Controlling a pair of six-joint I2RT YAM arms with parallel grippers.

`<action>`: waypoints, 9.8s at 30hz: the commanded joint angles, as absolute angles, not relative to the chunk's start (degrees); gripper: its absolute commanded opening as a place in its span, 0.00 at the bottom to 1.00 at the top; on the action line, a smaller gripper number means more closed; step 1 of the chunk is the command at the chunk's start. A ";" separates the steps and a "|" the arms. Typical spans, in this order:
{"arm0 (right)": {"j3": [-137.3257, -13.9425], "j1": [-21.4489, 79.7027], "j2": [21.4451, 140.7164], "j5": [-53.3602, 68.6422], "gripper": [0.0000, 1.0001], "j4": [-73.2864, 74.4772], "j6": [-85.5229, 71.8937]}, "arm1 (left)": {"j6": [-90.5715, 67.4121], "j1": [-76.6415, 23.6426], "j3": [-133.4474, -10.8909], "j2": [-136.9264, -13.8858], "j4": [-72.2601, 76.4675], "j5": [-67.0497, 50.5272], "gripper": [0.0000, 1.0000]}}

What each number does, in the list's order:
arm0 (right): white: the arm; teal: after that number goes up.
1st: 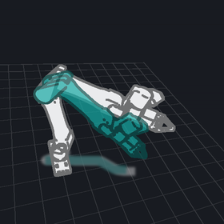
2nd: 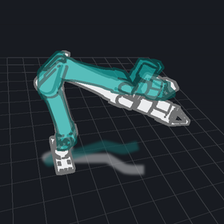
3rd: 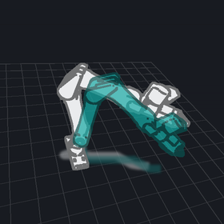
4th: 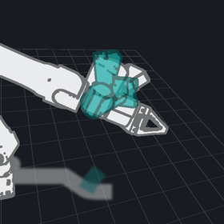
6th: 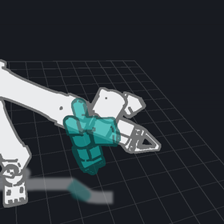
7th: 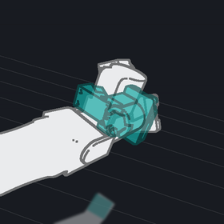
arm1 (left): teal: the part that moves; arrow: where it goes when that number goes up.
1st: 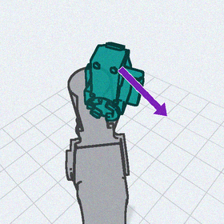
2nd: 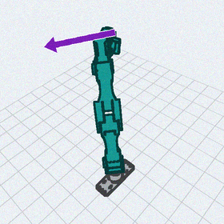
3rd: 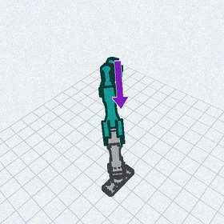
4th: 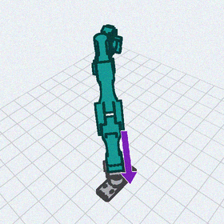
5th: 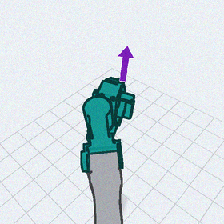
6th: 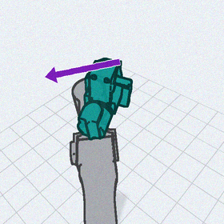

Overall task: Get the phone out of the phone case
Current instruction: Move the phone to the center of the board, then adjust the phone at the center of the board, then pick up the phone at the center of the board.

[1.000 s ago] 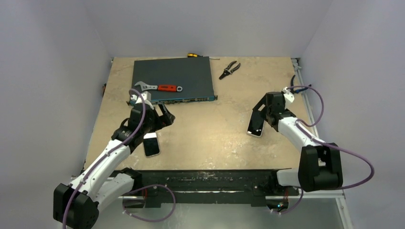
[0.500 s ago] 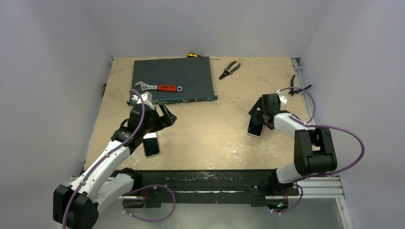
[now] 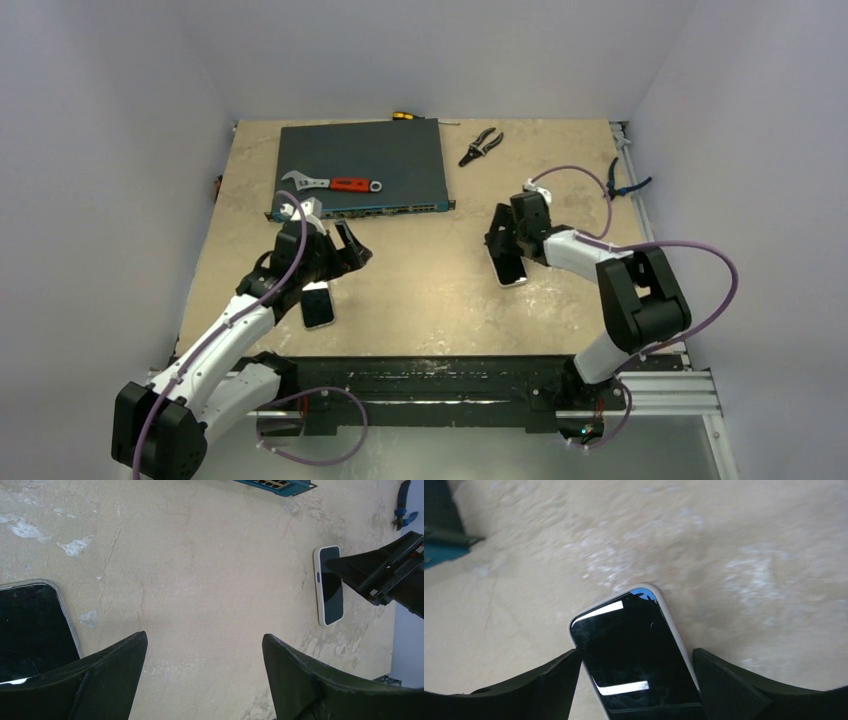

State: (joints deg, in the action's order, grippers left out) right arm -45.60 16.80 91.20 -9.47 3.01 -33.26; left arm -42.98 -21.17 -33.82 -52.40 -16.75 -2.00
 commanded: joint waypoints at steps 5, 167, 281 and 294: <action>-49.04 31.21 93.18 -8.33 0.85 4.79 -28.24 | -42.69 -21.27 -33.60 -52.90 -14.72 -2.91 0.84; -26.45 33.44 76.48 7.50 0.74 -12.35 -43.64 | -46.62 -53.44 -26.33 -72.15 7.47 19.25 0.53; -58.83 53.70 104.97 -18.19 0.91 22.19 -33.37 | -57.72 -61.44 -29.73 -48.31 -25.56 45.78 0.93; -57.52 54.25 104.56 -18.46 0.53 22.64 -31.13 | -57.08 -61.44 -28.16 -48.56 -22.06 44.30 0.92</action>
State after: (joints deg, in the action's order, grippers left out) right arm -60.42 54.08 102.13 -18.28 19.64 -31.42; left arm -56.62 -61.52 -29.15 -48.60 -24.51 44.64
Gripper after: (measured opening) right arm 0.782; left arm 0.921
